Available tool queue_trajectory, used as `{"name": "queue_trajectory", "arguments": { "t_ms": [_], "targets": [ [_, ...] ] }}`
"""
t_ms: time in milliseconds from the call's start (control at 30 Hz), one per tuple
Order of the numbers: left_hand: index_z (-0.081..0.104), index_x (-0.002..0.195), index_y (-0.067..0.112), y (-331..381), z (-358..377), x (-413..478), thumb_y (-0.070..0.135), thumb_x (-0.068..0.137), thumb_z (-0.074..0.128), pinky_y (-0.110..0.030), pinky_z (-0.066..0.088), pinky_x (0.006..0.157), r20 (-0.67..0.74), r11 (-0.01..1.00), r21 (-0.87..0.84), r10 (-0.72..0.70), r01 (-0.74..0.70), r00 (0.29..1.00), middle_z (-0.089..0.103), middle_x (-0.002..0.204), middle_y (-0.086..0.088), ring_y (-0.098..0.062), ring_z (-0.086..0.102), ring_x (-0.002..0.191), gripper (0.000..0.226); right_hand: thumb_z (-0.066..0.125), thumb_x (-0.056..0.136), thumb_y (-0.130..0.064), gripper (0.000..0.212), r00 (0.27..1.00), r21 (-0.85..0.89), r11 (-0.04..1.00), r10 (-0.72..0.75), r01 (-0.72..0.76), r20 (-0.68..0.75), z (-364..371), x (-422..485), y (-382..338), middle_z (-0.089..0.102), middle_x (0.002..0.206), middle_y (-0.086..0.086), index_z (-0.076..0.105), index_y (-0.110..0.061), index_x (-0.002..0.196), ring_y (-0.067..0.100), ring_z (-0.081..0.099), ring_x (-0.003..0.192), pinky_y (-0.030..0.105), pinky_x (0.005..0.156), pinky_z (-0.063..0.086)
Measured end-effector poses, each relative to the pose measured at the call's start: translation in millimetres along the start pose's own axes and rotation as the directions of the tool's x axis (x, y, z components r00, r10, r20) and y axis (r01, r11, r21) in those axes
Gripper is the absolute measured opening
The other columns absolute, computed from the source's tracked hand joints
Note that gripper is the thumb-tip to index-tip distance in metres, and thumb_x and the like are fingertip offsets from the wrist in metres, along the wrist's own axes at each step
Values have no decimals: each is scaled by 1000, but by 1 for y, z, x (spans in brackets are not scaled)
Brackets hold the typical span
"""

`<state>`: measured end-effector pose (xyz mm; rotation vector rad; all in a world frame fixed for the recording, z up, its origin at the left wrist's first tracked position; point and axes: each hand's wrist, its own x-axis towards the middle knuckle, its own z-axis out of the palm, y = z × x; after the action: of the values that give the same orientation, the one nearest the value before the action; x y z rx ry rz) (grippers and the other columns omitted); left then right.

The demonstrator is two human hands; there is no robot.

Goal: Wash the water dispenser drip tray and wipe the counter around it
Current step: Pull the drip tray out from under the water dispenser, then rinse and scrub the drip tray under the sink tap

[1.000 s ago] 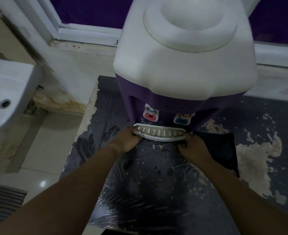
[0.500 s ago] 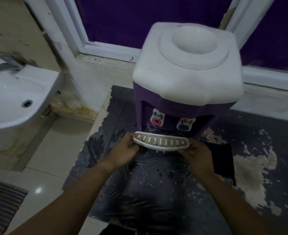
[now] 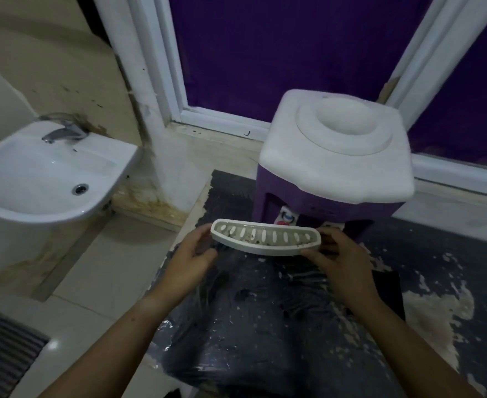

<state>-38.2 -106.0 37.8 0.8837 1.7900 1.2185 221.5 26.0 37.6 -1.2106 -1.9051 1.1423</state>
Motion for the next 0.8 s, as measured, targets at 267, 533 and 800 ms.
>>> {"name": "queue_trajectory", "arguments": {
  "t_ms": [267, 533, 800],
  "targets": [
    [52, 114, 48, 24, -88, -16, 4, 93, 57, -13, 44, 83, -69, 991, -97, 81, -88, 994, 59, 118, 28, 7, 54, 113, 49, 84, 76, -14, 35, 993, -16, 993, -119, 119, -15, 52, 4, -84, 72, 96, -21, 68, -28, 103, -5, 67, 89, 9, 71, 52],
    [49, 133, 21, 20, -228, -37, 5, 91, 59, -32, 45, 105, -126, 982, -72, 167, -176, 978, 59, 132, 8, -6, 55, 124, 46, 84, 76, -17, 33, 983, 44, 983, -178, 181, -52, 158, -8, -168, 74, 97, -17, 69, -29, 103, 0, 69, 88, 13, 72, 53],
    [46, 134, 35, 10, -360, -54, 18, 91, 61, -31, 46, 102, -186, 981, 56, 191, -184, 964, 54, 134, 21, -1, 52, 125, 49, 83, 76, -25, 34, 979, 104, 974, -205, 203, 7, 267, -9, -242, 74, 99, -17, 69, -33, 106, 0, 68, 93, 24, 78, 58]
  ]
}}
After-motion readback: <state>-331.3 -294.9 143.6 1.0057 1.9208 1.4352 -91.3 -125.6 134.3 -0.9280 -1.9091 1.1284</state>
